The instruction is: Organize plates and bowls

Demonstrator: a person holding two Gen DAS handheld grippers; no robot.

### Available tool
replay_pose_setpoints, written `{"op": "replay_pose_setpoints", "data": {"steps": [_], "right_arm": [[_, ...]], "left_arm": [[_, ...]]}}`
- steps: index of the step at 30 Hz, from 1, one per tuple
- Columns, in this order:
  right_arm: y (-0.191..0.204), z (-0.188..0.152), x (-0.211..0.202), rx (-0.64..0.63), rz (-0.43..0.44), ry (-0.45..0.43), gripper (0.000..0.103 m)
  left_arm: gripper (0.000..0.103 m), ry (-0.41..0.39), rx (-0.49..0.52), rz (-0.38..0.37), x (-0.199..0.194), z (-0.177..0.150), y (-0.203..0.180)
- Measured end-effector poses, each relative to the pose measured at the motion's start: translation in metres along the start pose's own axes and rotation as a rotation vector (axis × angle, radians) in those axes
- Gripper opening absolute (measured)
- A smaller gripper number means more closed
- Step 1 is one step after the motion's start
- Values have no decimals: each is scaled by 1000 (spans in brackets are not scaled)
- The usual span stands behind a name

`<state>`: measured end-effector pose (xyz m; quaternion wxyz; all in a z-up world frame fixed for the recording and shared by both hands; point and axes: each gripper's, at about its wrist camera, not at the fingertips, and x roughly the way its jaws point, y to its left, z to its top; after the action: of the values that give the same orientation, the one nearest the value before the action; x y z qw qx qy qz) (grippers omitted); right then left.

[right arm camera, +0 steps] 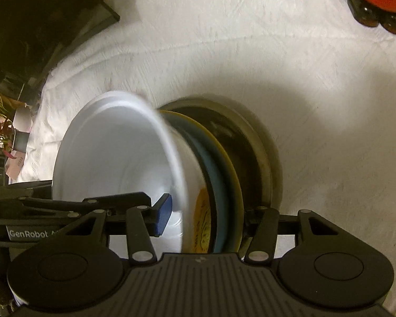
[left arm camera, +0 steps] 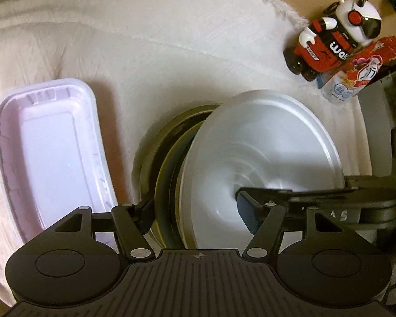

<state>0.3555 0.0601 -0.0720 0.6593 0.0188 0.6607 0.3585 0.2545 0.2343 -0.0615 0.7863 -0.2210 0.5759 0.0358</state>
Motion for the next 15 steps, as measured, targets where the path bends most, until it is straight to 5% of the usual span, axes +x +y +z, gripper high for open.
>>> {"op": "replay_pose_setpoints", "data": {"steps": [6, 15], "right_arm": [[5, -2, -4, -55, -45, -72, 54], [4, -1, -7, -50, -47, -66, 54]], "left_arm": [[54, -22, 9, 30, 2, -2, 2], [42, -24, -19, 25, -6, -1, 12]]}}
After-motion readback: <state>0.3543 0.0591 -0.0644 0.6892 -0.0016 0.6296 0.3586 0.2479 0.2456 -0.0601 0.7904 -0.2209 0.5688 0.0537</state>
